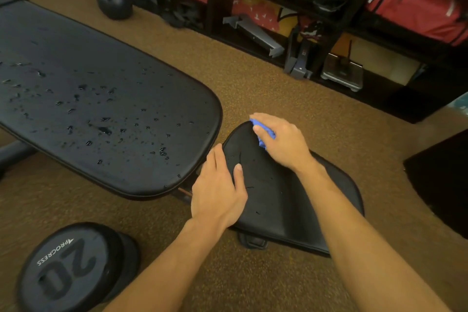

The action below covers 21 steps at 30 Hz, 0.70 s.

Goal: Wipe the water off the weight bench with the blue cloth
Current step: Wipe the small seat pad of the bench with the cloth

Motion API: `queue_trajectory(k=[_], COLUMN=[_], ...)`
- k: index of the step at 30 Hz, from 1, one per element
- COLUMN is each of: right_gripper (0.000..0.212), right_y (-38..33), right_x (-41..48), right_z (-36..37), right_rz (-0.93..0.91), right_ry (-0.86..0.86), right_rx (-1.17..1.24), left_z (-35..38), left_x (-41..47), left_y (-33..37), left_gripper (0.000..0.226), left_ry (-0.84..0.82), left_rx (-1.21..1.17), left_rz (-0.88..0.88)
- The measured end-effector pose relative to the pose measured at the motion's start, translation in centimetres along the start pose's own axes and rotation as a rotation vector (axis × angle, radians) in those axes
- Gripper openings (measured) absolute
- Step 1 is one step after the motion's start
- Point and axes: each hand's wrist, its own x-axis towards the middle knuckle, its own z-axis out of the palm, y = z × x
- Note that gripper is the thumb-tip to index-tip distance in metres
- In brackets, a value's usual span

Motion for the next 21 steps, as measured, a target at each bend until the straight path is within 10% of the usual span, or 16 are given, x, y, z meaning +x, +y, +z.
queue_trajectory(k=[9, 17, 21], right_gripper=[0.053, 0.048, 0.049], right_y=[-1.3, -1.2, 0.3], right_x=[-4.2, -3.8, -3.1], right_z=[1.0, 0.8, 0.5], right_rz=[0.072, -0.205, -0.019], right_ry=[0.063, -0.052, 0.052], right_rx=[-0.24, -0.196, -0.211], left_z=[-0.3, -0.3, -0.3], left_x=[1.1, 1.8, 1.7], left_y=[0.2, -0.4, -0.7], left_gripper=[0.073, 0.062, 0.06], left_ry=[-0.033, -0.002, 0.014], left_rx=[0.237, -0.032, -0.085], left_rz=[0.122, 0.09, 0.082])
